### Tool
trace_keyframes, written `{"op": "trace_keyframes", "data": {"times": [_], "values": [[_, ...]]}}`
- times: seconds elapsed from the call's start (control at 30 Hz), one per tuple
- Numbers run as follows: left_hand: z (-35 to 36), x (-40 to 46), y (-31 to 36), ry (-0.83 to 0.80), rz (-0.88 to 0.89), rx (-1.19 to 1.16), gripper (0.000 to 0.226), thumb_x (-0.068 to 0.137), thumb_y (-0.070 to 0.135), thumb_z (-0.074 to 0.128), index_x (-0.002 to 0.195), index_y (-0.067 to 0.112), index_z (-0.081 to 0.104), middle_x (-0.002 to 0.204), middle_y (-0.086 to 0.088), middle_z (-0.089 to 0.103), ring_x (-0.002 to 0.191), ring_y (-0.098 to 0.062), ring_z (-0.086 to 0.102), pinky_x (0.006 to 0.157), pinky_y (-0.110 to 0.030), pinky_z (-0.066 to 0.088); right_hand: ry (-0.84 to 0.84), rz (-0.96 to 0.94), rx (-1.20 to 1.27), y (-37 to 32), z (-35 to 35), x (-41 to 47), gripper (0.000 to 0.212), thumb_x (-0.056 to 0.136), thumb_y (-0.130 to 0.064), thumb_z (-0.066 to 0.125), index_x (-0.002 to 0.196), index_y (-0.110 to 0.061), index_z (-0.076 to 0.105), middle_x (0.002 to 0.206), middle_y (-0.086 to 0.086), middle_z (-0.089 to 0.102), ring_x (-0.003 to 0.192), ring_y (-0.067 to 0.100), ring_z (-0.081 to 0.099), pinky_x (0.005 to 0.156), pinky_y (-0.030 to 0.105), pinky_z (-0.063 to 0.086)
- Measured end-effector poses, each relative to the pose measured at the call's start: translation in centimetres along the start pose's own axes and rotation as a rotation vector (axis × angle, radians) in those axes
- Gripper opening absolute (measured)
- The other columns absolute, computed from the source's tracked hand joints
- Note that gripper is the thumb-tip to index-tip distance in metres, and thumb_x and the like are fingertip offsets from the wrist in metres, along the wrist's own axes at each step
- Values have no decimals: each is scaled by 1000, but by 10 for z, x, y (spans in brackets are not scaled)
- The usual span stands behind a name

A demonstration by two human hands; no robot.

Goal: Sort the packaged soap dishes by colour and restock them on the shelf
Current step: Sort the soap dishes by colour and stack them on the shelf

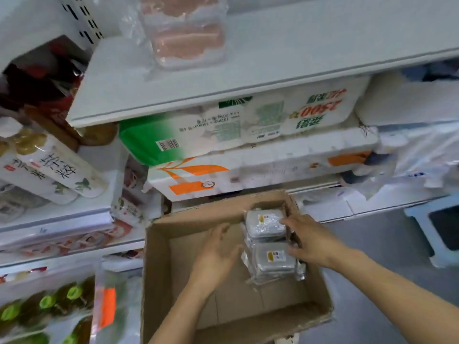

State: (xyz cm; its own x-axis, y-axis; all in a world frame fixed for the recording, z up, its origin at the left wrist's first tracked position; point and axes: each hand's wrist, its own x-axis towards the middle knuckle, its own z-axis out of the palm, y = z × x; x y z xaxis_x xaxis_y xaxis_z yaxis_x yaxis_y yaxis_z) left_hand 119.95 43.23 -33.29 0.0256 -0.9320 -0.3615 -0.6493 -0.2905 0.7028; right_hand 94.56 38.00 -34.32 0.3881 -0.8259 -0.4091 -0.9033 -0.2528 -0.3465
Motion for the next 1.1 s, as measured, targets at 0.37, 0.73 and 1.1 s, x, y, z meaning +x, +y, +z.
{"op": "trace_keyframes", "data": {"times": [0.37,0.73,1.1], "values": [[102,118,-29,-149,122,446,74,89,35,69,151,28,29,158,6,28,146,-17,22,113,-39,28,-152,-53,-202,32,130,42,96,77,-44,71,150,-23,13,152,3,23,140,24,23,115,42,25],[134,162,-31,-152,179,859,96,74,41,82,149,18,27,143,-6,34,133,-24,34,109,-43,35,-13,-62,-216,32,139,46,88,74,-37,71,146,-21,22,144,3,34,131,24,32,104,39,32],[-3,37,-40,191,-46,431,91,66,55,79,142,24,39,133,-3,41,122,-23,37,102,-38,39,124,-49,-148,-23,45,-12,92,75,-57,58,151,-24,18,147,-2,31,137,21,25,112,39,22]]}}
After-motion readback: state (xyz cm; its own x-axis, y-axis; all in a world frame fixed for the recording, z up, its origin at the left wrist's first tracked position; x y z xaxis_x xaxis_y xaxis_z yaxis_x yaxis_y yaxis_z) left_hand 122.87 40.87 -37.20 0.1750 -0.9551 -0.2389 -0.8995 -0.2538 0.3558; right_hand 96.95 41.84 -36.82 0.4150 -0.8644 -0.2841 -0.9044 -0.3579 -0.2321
